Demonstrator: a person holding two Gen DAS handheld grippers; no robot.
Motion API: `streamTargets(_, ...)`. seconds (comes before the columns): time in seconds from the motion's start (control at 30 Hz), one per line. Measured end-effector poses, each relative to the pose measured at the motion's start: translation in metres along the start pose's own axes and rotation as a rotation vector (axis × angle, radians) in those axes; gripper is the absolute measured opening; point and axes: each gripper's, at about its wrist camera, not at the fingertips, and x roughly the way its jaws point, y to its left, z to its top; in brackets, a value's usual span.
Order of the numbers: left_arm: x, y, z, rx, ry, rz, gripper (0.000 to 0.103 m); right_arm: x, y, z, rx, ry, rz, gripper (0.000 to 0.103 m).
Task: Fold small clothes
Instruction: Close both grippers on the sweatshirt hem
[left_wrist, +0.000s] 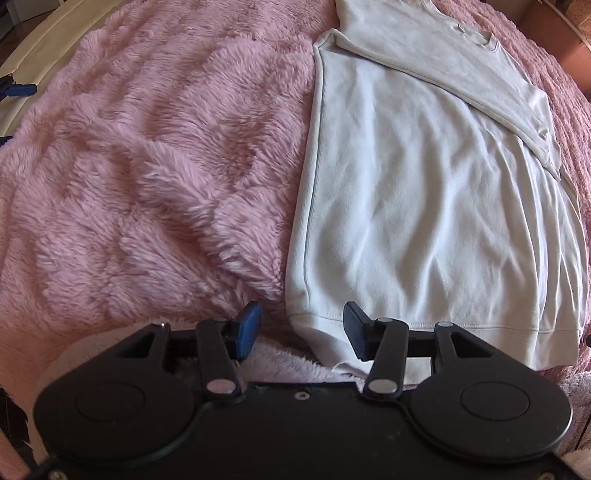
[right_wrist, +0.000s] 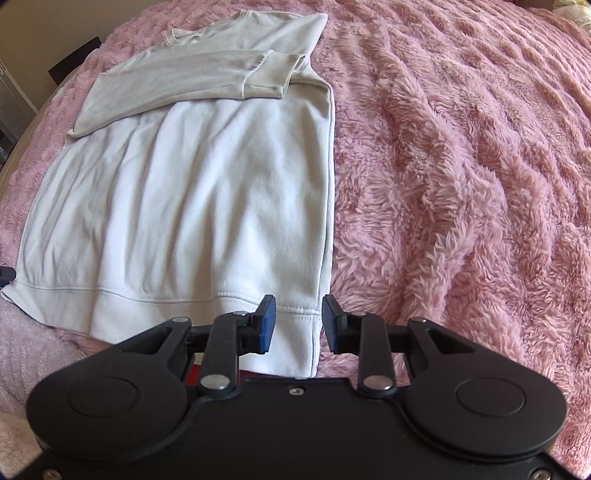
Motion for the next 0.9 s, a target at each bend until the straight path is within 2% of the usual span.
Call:
streamTargets(0.1, 0.000, -0.002, 0.000, 0.027, 0.021, 0.014, 0.052, 0.006, 0.000, -0.003, -0.005, 0.036, -0.016, 0.030)
streamTargets(0.2, 0.004, -0.003, 0.007, 0.038, 0.077, 0.006, 0.053, 0.010, 0.000, -0.005, 0.004, 0.061, -0.021, 0.034)
streamTargets(0.37, 0.011, 0.002, 0.019, -0.001, 0.153, -0.052, 0.054, 0.013, -0.002, -0.005, 0.011, 0.076, -0.021, 0.038)
streamTargets(0.47, 0.019, 0.000, 0.024, -0.005, 0.182, -0.113, 0.050, 0.018, -0.004, -0.005, 0.022, 0.096, -0.012, 0.039)
streamTargets(0.77, 0.024, 0.005, 0.026, -0.023, 0.183, -0.138, 0.045, 0.039, -0.013, -0.003, 0.093, 0.172, -0.002, 0.042)
streamTargets(0.8, 0.024, 0.007, 0.026, -0.022, 0.178, -0.143, 0.043, 0.042, -0.013, -0.001, 0.100, 0.180, 0.001, 0.042)
streamTargets(0.87, 0.024, 0.014, 0.022, -0.023, 0.174, -0.149, 0.030, 0.047, -0.014, 0.000, 0.111, 0.195, 0.013, 0.035)
streamTargets(0.9, 0.024, 0.017, 0.022, -0.034, 0.174, -0.153, 0.014, 0.048, -0.014, 0.000, 0.116, 0.202, 0.028, 0.016)
